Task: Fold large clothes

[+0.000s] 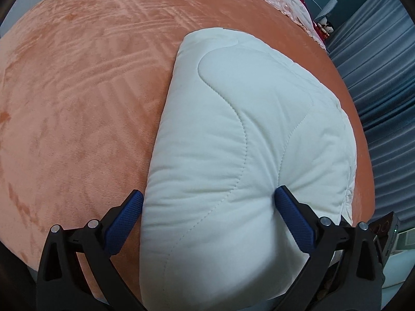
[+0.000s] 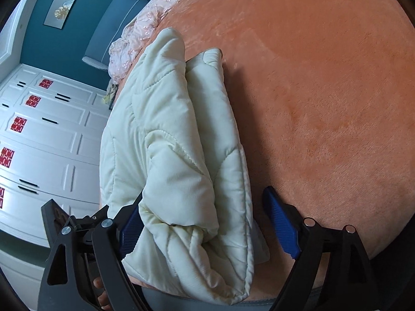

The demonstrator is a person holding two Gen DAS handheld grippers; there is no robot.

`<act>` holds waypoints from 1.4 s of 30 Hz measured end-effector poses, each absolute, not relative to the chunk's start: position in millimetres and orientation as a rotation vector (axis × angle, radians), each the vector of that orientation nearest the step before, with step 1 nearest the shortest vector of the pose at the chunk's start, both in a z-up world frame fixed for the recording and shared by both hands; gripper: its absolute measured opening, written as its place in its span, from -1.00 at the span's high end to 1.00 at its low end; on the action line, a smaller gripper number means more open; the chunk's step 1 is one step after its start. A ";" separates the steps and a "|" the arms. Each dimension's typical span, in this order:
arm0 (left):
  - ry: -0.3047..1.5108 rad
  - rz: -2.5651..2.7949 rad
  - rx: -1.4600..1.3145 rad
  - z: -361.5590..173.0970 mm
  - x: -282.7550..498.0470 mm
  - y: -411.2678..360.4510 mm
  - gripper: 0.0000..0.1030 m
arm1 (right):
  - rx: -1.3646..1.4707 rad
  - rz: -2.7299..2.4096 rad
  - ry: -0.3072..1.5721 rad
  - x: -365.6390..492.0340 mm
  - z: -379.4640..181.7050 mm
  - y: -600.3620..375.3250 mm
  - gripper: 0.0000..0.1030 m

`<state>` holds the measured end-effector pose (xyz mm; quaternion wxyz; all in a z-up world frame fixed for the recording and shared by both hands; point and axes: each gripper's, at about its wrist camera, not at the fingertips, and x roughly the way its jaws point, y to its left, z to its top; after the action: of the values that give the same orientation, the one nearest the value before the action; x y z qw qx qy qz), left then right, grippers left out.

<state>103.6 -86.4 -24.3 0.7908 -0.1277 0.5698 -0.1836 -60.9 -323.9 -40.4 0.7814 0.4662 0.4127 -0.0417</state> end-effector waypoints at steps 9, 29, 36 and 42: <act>1.218 -0.443 -0.318 -27.5 106.9 -94.8 -0.90 | 1.072 -0.025 0.883 -60.5 -51.5 -333.7 -0.28; 0.732 -0.533 -0.097 144.7 113.1 -78.1 -0.15 | 0.503 -0.009 0.681 -1.6 126.2 -268.9 0.43; 0.599 -0.492 -0.072 164.1 168.8 -40.0 -0.15 | 0.400 0.048 0.612 75.7 147.3 -230.7 0.44; 0.576 -0.452 -0.078 145.8 228.9 -3.8 -0.15 | 0.359 0.078 0.626 140.4 127.8 -195.7 0.44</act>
<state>228.9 -3.8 145.8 0.9330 -0.0381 0.2815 -0.2211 140.4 -195.7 127.8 0.9349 0.1754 0.3061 0.0381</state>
